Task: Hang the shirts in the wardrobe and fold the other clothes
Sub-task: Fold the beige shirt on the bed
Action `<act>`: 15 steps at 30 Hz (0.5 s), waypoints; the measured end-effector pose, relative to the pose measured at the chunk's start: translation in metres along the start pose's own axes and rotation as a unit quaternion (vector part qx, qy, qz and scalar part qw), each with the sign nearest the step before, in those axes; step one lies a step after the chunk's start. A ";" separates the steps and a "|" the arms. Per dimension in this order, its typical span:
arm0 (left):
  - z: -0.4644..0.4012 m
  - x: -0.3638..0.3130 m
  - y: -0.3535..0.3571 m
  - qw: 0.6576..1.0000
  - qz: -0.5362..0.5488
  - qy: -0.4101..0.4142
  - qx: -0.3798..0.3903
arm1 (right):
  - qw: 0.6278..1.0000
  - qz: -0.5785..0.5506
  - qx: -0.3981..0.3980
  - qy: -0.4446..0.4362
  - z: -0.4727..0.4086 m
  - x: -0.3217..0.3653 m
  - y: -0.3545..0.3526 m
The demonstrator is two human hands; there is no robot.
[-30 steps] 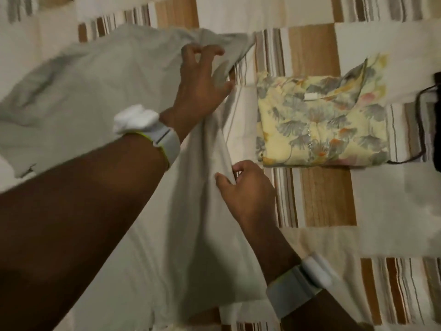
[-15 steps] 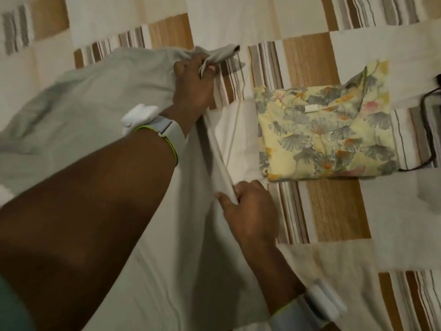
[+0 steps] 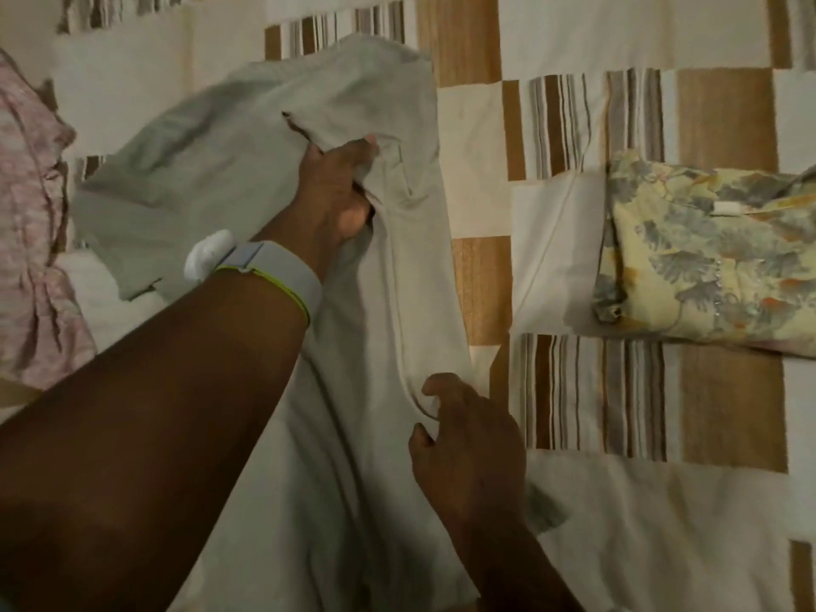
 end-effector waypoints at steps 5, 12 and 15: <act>-0.003 0.004 -0.001 0.999 -0.022 0.006 -0.026 | 0.998 0.053 -0.009 0.022 0.020 -0.027 0.000; 0.006 0.004 0.004 0.997 -0.043 0.027 -0.065 | 0.994 0.005 0.103 0.034 0.073 -0.062 -0.015; 0.021 0.005 0.002 0.992 -0.068 0.033 -0.099 | 0.998 0.003 0.055 0.007 0.101 -0.053 -0.017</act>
Point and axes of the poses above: each hand's wrist, its own z-axis away from the middle knuckle, its own y-axis out of the palm, x = y × z, the point moved 3 cm from there along -z, towards the middle knuckle, and after that the axes turned 1 degree about x, right-handed, at the moved point
